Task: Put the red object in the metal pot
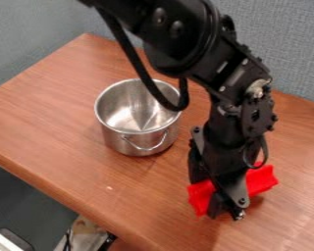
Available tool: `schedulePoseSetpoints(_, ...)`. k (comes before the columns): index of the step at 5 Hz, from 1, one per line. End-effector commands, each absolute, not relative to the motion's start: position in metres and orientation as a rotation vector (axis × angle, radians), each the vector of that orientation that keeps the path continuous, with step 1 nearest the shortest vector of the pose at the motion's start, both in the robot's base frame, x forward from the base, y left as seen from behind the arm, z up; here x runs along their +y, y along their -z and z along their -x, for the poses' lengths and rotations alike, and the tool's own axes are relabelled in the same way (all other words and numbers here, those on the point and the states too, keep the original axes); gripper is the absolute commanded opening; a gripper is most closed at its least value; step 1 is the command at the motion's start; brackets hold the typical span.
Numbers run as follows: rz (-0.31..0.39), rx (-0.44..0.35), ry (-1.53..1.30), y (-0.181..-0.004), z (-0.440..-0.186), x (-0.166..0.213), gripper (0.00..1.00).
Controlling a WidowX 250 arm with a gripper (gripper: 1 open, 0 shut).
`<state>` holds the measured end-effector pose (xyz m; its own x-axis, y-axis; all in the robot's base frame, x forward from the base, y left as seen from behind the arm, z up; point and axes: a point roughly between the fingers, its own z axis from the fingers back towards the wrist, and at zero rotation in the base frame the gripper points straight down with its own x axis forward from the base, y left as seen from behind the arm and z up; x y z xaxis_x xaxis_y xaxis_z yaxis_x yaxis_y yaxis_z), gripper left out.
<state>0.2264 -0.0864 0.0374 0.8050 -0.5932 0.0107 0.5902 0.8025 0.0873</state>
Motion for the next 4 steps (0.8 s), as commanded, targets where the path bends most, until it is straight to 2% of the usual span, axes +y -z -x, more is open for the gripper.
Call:
schedulePoseSetpoints(1, -0.086, -0.110, 0.659, -0.0521, -0.2369, -0.0942, 0.00)
schedulePoseSetpoints(4, -0.086, -0.115, 0.667, -0.0511, -0.2387, -0.0966, 0.00)
